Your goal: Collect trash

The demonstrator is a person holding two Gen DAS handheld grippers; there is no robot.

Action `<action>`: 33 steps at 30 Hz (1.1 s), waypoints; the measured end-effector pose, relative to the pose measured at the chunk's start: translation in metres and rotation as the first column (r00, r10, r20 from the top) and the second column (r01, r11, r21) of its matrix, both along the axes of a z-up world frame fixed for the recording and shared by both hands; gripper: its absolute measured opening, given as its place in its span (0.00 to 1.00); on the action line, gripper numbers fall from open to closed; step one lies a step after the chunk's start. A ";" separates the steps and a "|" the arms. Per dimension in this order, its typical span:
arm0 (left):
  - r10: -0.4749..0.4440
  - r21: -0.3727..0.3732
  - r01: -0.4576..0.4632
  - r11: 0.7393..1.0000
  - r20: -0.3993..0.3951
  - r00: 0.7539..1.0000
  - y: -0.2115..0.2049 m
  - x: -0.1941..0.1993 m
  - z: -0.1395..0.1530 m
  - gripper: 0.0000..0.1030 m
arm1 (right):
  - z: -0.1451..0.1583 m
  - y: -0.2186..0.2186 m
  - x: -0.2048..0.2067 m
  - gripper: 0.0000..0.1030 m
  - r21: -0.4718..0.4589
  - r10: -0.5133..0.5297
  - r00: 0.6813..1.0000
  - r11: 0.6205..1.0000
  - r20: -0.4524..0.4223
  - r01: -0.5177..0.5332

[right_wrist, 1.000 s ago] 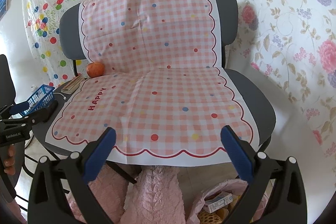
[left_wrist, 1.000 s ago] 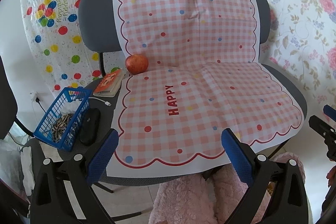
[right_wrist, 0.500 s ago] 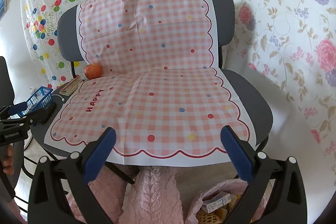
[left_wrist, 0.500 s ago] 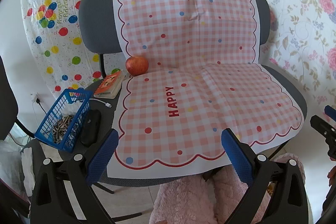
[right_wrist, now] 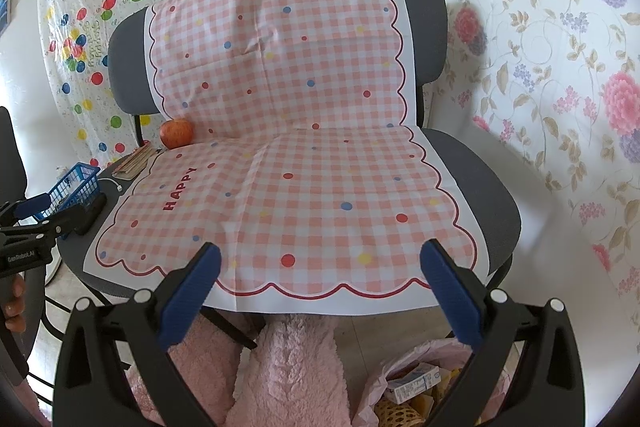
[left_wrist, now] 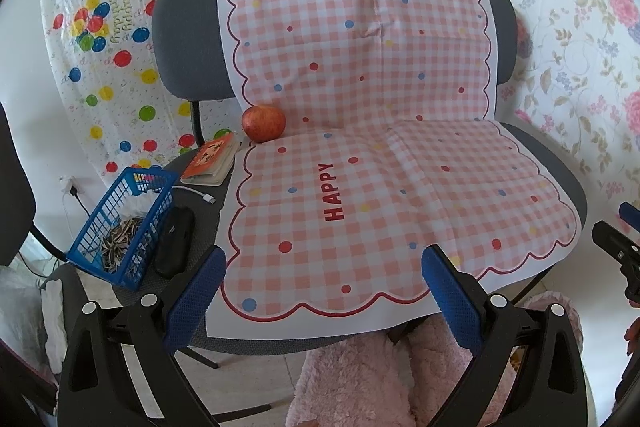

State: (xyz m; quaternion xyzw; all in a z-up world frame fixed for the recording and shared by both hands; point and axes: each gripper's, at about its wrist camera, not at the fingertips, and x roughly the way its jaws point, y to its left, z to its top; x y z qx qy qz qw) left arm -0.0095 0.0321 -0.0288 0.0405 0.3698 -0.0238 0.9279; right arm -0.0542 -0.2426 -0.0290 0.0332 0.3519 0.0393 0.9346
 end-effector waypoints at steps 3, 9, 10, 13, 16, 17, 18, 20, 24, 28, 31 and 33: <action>0.003 -0.001 -0.003 1.000 -0.003 1.000 0.001 0.000 -0.001 0.94 | 0.000 0.000 0.000 0.95 0.000 -0.001 1.000 1.000 0.000 0.001; 0.004 0.001 -0.004 1.000 0.000 1.000 0.001 0.000 -0.002 0.94 | 0.000 -0.001 0.000 0.95 -0.001 0.000 1.000 1.000 -0.001 0.000; 0.004 -0.001 -0.004 1.000 -0.002 1.000 0.001 -0.001 -0.002 0.94 | 0.000 -0.001 -0.001 0.95 -0.001 0.001 1.000 1.000 0.000 -0.001; 0.006 0.001 -0.006 1.000 -0.002 1.000 0.001 0.000 -0.002 0.94 | 0.000 -0.001 0.000 0.95 0.000 0.001 1.000 1.000 0.000 -0.001; 0.006 0.000 -0.006 1.000 -0.001 1.000 0.001 -0.001 -0.002 0.94 | 0.000 -0.001 0.000 0.95 0.000 0.001 1.000 1.000 0.000 -0.001; 0.006 0.001 -0.006 1.000 0.000 1.000 0.000 -0.002 -0.003 0.94 | 0.000 -0.002 0.000 0.95 0.000 0.000 1.000 1.000 0.000 0.000; 0.005 0.002 -0.005 1.000 -0.001 1.000 0.001 -0.001 -0.003 0.94 | 0.000 -0.002 0.000 0.95 0.000 0.001 1.000 1.000 0.000 -0.001; 0.003 0.002 -0.003 1.000 -0.002 1.000 0.001 -0.001 -0.003 0.94 | 0.000 -0.002 0.000 0.95 0.000 0.000 1.000 1.000 -0.001 0.000; 0.002 0.001 -0.002 1.000 -0.010 1.000 0.000 0.000 -0.006 0.94 | -0.003 -0.002 -0.001 0.95 0.001 -0.003 1.000 1.000 -0.004 0.003; 0.002 0.002 -0.002 1.000 -0.019 1.000 -0.001 0.003 -0.011 0.94 | -0.010 -0.002 0.003 0.95 0.003 -0.011 1.000 1.000 -0.013 0.011; -0.008 0.015 0.008 1.000 -0.014 1.000 -0.003 0.008 -0.016 0.94 | -0.015 -0.006 0.011 0.95 0.002 -0.016 1.000 1.000 -0.023 0.016; -0.013 0.013 0.013 1.000 -0.022 1.000 -0.002 0.013 -0.021 0.94 | -0.019 -0.010 0.022 0.95 -0.006 -0.021 0.999 1.000 -0.030 0.021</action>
